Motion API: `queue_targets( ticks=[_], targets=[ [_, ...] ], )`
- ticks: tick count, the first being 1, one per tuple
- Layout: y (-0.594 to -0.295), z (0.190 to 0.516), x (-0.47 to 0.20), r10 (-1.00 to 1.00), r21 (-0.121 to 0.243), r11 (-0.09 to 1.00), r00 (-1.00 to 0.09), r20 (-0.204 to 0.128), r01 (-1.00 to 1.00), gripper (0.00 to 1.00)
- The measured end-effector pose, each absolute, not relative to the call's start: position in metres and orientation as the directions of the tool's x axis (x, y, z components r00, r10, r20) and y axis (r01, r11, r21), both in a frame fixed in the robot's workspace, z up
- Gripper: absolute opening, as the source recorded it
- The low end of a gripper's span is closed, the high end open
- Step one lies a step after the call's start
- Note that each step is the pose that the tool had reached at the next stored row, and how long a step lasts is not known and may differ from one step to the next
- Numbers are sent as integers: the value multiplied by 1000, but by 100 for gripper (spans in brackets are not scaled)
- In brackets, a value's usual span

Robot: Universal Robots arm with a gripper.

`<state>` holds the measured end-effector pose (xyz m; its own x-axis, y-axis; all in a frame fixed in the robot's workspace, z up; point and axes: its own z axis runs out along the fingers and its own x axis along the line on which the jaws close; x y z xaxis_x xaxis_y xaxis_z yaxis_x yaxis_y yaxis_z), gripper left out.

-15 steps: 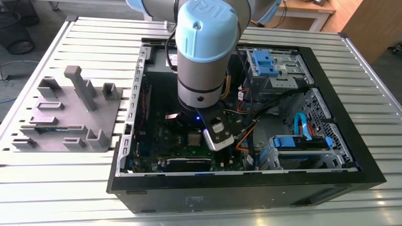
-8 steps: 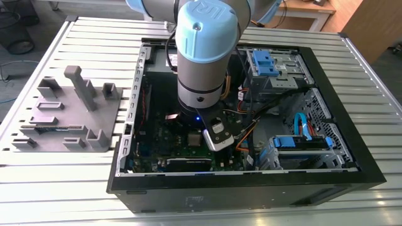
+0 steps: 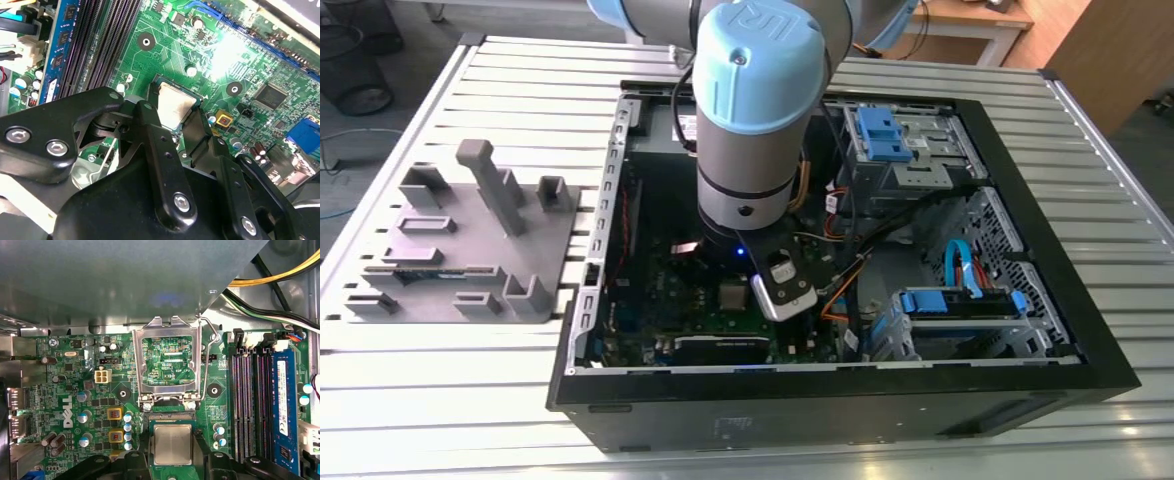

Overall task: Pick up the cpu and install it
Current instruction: 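Place the cpu into insertion slot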

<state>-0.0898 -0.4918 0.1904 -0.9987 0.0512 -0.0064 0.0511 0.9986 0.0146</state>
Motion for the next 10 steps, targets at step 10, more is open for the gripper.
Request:
queue_targets(
  ticks=[10],
  targets=[
    [-492, 190, -90, 51, 15, 999, -999, -6, 51, 42]
  ],
)
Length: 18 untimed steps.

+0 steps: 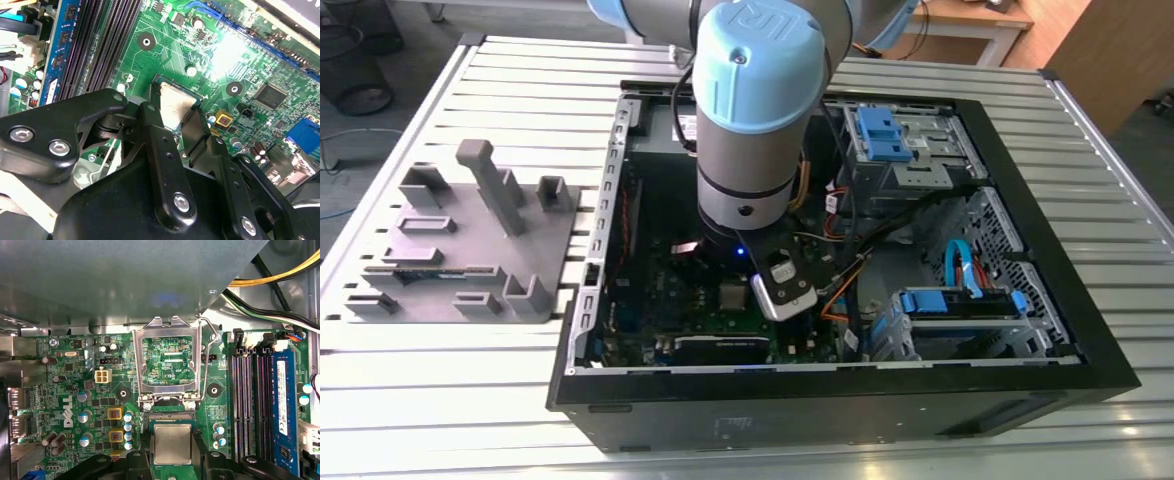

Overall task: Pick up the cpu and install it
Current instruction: 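Place the cpu into insertion slot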

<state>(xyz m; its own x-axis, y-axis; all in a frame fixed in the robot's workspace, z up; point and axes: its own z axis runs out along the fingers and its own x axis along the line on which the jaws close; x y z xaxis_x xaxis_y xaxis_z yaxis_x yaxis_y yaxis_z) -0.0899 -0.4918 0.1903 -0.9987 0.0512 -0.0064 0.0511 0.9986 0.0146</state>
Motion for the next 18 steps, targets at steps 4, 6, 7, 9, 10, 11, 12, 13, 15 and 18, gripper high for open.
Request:
queue_targets(
  ticks=[4, 6, 7, 9, 10, 11, 12, 13, 15, 18],
  targets=[
    [-492, 190, -90, 51, 15, 999, -999, -7, 51, 42],
    [-492, 191, -90, 51, 16, 999, -999, -7, 51, 42],
    [-492, 192, -90, 51, 16, 999, -999, -7, 51, 42],
    [-492, 192, -90, 49, 16, 999, -999, -7, 49, 42],
    [-492, 193, -90, 49, 15, 999, -999, -6, 49, 42],
    [-492, 193, -90, 48, 15, 999, -999, -6, 48, 42],
    [-492, 193, -90, 48, 15, 999, -999, -6, 47, 42],
    [-492, 192, -90, 47, 15, 999, -999, -6, 47, 42],
    [-492, 192, -90, 46, 15, 999, -999, -6, 46, 42],
    [-492, 192, -90, 38, 15, 999, -999, -6, 38, 42]
  ],
)
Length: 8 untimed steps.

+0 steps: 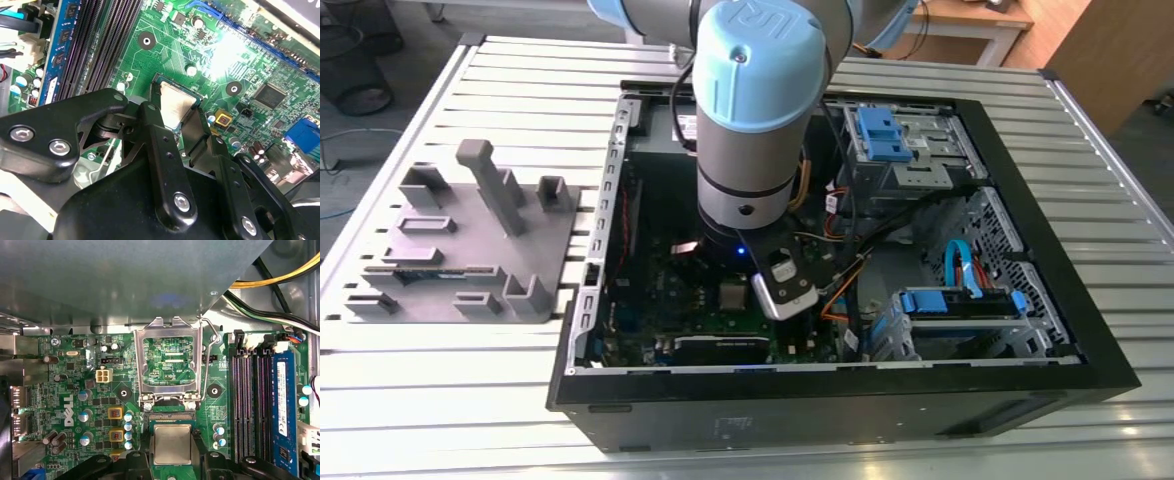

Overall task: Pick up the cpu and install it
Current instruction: 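Place the cpu into insertion slot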

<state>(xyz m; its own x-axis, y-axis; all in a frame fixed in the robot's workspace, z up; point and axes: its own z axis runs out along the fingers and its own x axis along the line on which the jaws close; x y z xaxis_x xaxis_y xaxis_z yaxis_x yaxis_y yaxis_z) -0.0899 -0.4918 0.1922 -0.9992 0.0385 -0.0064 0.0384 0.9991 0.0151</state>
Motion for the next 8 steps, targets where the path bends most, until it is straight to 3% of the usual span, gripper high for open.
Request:
queue_targets(
  ticks=[8],
  targets=[
    [-491, 192, -90, 31, 16, 999, -999, -6, 31, 42]
  ],
)
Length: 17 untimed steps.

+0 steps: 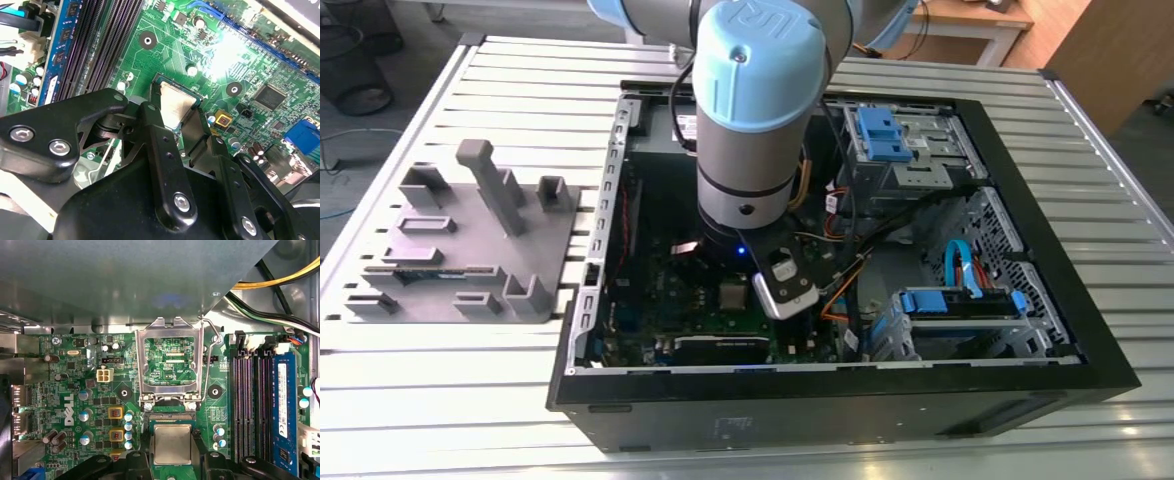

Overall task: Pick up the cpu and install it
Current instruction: 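Place the cpu into insertion slot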

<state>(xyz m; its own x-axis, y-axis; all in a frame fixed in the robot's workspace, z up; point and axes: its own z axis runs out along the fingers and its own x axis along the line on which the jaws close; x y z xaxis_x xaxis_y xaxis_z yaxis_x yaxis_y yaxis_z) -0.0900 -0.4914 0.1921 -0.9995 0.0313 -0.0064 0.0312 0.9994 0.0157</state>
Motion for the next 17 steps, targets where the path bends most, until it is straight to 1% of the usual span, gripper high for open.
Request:
queue_targets(
  ticks=[17],
  targets=[
    [-489, 192, -91, 31, 16, 999, -999, -6, 31, 42]
  ],
)
